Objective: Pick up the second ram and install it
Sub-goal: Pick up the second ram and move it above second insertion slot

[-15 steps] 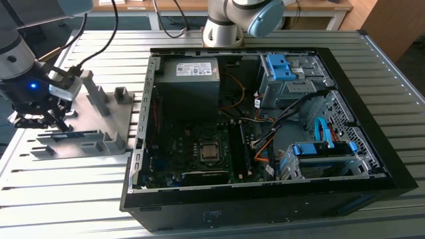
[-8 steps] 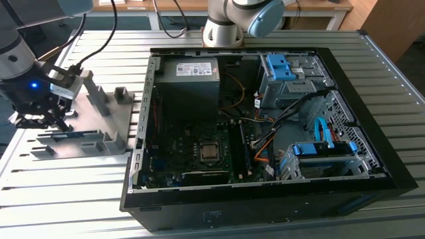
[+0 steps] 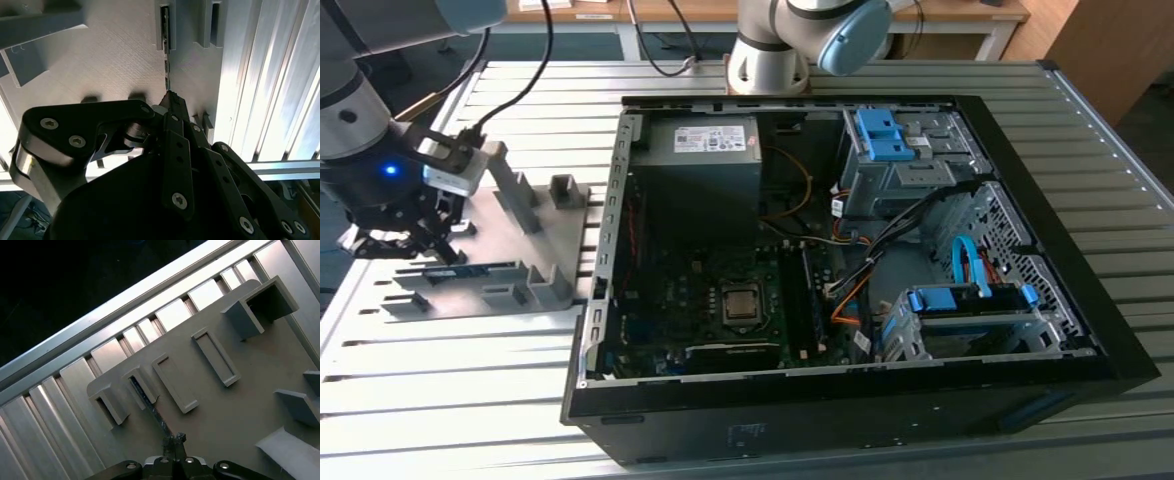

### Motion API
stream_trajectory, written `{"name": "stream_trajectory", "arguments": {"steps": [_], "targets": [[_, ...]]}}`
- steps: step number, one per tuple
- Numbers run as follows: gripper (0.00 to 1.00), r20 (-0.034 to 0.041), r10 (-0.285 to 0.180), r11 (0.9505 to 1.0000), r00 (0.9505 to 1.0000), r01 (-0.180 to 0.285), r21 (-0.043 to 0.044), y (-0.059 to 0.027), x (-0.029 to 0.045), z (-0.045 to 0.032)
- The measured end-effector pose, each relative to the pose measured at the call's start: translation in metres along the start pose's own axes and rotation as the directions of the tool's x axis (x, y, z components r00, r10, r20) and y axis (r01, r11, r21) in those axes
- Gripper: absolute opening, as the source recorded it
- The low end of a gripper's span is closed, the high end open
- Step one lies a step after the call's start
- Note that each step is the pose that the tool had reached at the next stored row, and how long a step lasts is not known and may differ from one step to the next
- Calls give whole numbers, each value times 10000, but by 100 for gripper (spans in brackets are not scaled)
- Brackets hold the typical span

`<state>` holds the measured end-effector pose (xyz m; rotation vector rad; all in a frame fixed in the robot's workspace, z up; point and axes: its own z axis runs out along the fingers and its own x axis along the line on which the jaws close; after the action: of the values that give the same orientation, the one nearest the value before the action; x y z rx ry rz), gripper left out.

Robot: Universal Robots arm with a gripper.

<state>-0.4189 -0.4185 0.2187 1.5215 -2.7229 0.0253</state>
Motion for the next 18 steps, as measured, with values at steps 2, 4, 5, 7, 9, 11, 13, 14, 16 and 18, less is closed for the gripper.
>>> {"name": "stream_trajectory", "arguments": {"steps": [2, 4, 5, 7, 9, 11, 13, 14, 16, 18], "targets": [[10, 0, -117, 9999, 9999, 117, 3, 0, 0, 0], [10, 0, -228, 9997, 9997, 228, 6, 0, 0, 0], [10, 0, -284, 9996, 9996, 284, 8, 0, 0, 0], [10, 1, -394, 9992, 9992, 394, 11, 0, 0, 0], [10, 1, -510, 9987, 9987, 510, 14, 0, 0, 0], [10, 1, -620, 9981, 9981, 620, 17, 0, 0, 0], [10, 1, -730, 9973, 9973, 730, 20, 0, 0, 0], [10, 1, -784, 9969, 9969, 784, 21, 0, 0, 0], [10, 1, -899, 9960, 9960, 899, 25, 0, 0, 0], [10, 2, -1009, 9949, 9949, 1009, 28, 0, 0, 0]]}}
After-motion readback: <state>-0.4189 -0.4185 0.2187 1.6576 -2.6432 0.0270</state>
